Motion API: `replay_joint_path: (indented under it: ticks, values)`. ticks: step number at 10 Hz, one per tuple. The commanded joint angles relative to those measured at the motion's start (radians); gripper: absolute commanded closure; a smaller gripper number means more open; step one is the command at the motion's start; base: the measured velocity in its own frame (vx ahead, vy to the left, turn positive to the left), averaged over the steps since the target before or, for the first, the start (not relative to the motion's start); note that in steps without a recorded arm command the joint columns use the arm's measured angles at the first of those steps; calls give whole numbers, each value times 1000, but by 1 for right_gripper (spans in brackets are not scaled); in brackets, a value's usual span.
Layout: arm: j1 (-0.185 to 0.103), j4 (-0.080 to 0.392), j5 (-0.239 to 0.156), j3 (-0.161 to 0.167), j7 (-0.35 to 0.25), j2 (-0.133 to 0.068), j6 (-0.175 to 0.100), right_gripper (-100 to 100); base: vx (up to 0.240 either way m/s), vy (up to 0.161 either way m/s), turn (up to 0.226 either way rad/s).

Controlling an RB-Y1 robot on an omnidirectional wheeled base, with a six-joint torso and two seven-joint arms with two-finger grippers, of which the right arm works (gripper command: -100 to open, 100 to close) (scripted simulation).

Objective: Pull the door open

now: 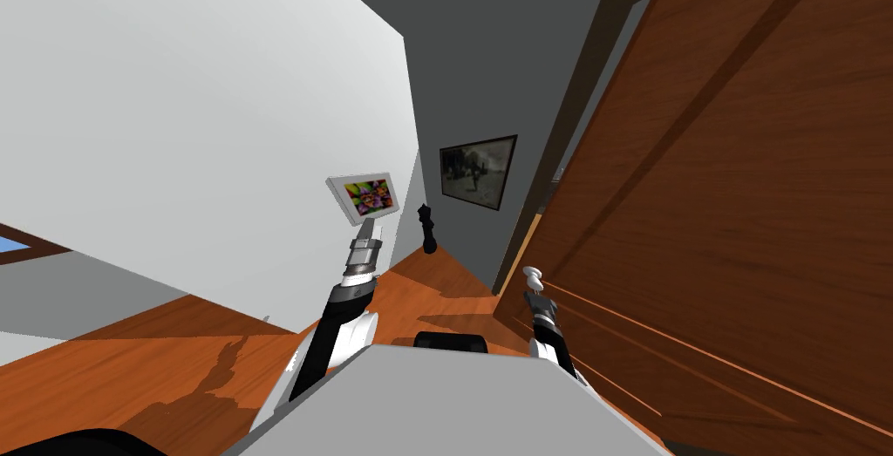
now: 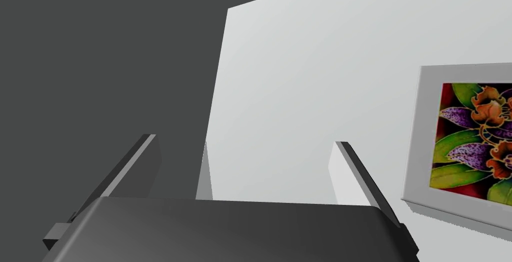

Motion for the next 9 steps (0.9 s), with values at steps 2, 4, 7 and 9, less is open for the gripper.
replay_joint_path:
  ticks: [2,4,7,9]
  values:
    - [-33,27,-5,3,-41,-13,-37,100,-4,0,17]
    - [-33,27,-5,3,-41,-13,-37,100,-13,-6,17]
    - [-35,27,-19,7,-102,-13,-36,100,-14,-5,34]
    - [-18,18,-33,11,-128,2,-11,-100,-84,2,51]
